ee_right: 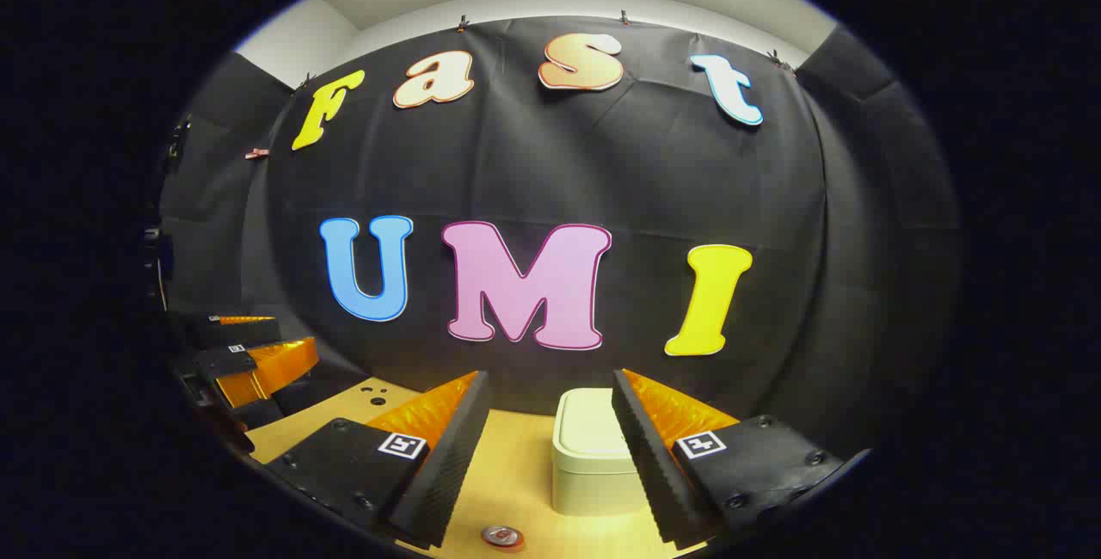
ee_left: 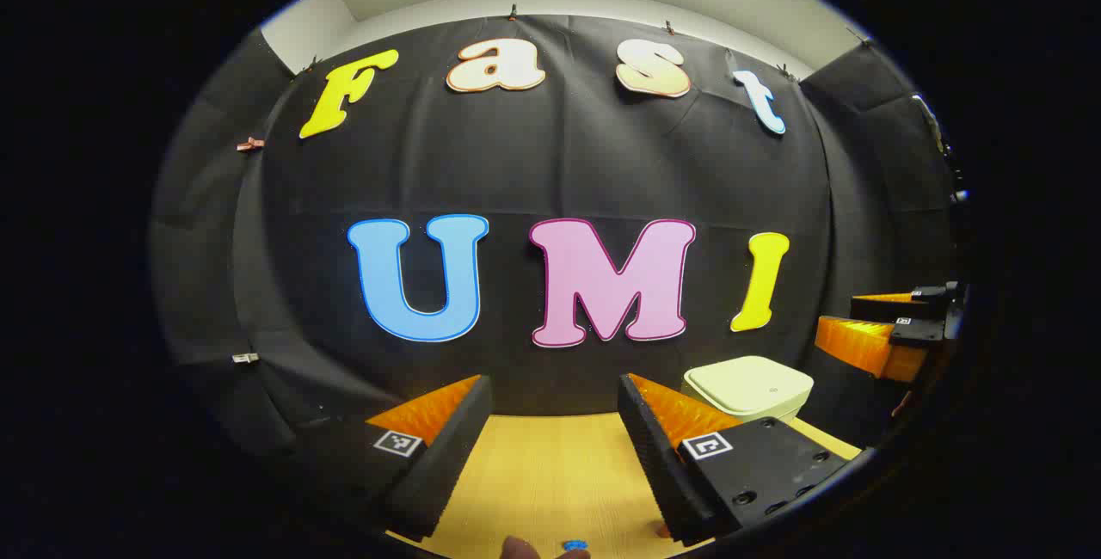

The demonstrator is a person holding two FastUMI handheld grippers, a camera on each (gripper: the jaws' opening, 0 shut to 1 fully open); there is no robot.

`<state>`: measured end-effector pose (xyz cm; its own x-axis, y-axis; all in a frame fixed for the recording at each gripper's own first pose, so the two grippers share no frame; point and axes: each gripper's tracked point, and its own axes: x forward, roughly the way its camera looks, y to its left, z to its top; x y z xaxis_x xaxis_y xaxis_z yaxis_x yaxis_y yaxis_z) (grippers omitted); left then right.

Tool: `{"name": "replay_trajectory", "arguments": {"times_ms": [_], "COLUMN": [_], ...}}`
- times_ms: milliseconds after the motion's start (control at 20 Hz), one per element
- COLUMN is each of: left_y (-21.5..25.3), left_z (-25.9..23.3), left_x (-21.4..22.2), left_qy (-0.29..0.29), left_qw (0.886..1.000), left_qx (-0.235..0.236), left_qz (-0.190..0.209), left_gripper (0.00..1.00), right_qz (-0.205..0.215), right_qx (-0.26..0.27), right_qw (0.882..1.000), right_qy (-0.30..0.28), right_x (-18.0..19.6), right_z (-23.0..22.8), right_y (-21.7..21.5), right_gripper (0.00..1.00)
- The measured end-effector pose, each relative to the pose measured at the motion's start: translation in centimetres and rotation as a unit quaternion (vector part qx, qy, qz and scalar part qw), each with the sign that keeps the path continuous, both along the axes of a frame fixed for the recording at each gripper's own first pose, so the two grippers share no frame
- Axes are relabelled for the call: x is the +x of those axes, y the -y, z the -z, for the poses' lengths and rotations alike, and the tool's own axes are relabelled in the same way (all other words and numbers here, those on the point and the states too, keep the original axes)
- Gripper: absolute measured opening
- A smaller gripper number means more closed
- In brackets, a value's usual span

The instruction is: Press the lid of the desktop garbage bin to open it, pick up the crumpled paper on the desktop and throw it into the bin, then pick up the pop can on the desktop and drop it into the bin, and finally close the garbage bin lid.

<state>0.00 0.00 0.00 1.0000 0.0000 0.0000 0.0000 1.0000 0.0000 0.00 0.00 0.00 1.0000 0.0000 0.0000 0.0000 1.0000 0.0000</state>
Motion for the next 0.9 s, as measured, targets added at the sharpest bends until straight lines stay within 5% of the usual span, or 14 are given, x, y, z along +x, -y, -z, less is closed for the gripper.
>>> {"name": "replay_trajectory", "arguments": {"times_ms": [600, 900], "left_y": [0.4, 0.6], "left_z": [0.1, 0.0], "left_x": [0.9, 1.4], "left_qy": [-0.002, -0.001], "left_qw": [1.000, 1.000], "left_qx": [0.001, 0.006], "left_qz": [-0.002, -0.002], "left_gripper": [0.94, 0.94], "right_qz": [-0.016, -0.029], "right_qx": [-0.014, -0.013], "right_qw": [1.000, 1.000], "right_qy": [0.004, -0.002], "right_x": [0.4, 0.8], "right_z": [0.0, 0.3], "right_y": [0.0, -0.6], "right_gripper": [0.88, 0.75]}}
